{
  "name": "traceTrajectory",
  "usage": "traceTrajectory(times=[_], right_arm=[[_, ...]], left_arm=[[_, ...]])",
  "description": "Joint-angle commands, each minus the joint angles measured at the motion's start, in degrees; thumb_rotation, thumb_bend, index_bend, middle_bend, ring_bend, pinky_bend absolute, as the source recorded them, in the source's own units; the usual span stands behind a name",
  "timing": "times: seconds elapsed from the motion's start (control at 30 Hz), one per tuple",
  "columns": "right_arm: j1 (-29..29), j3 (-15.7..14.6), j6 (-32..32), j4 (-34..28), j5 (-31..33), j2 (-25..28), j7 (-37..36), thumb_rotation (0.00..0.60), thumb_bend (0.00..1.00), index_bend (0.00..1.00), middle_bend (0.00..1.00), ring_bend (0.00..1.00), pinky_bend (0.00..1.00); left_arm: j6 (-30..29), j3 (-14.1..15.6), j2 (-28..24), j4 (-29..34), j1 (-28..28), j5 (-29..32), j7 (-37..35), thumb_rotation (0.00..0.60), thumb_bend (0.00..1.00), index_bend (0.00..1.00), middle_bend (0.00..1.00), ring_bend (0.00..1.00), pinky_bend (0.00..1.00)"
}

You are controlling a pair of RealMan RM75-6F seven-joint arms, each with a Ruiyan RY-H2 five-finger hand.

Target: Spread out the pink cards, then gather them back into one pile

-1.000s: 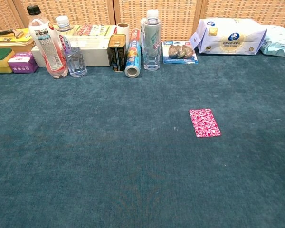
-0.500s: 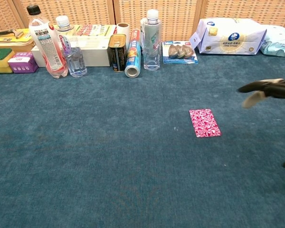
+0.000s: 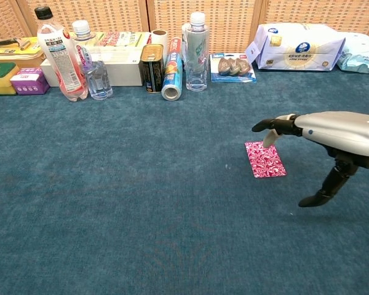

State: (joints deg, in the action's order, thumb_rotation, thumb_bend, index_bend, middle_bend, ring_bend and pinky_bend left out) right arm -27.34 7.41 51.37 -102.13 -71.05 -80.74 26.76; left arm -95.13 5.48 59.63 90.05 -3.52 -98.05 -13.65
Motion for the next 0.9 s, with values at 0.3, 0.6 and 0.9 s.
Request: traceTrajectory(times=[0.3,0.6,0.9], right_arm=[[-3.83,1.16,-0.8,5.32,11.71,-4.15,3.18,0.6,0.0,0.03,0.21,0.0,0.0],[-5.51,0.44,-0.37,6.57,15.19,-5.27,3.8,0.6,0.0,0.03,0.21,0.0,0.0],[-7.13,-0.56,0.57,5.99,17.3,-6.6,5.23,0.6,0.0,0.03,0.21,0.0,0.0]], left_arm=[[0.22,0.02,0.0,0.01,0.05,0.15,-0.1,0.6,0.07,0.0,0.0,0.0,0.0],[0.55,-0.01,0.02,0.38,0.15,0.3,0.24,0.6,0.07,0.0,0.0,0.0,0.0],[0.62,-0.14,-0.13,0.26,0.23,0.57,-0.39,0.6,0.07,0.0,0.0,0.0,0.0]])
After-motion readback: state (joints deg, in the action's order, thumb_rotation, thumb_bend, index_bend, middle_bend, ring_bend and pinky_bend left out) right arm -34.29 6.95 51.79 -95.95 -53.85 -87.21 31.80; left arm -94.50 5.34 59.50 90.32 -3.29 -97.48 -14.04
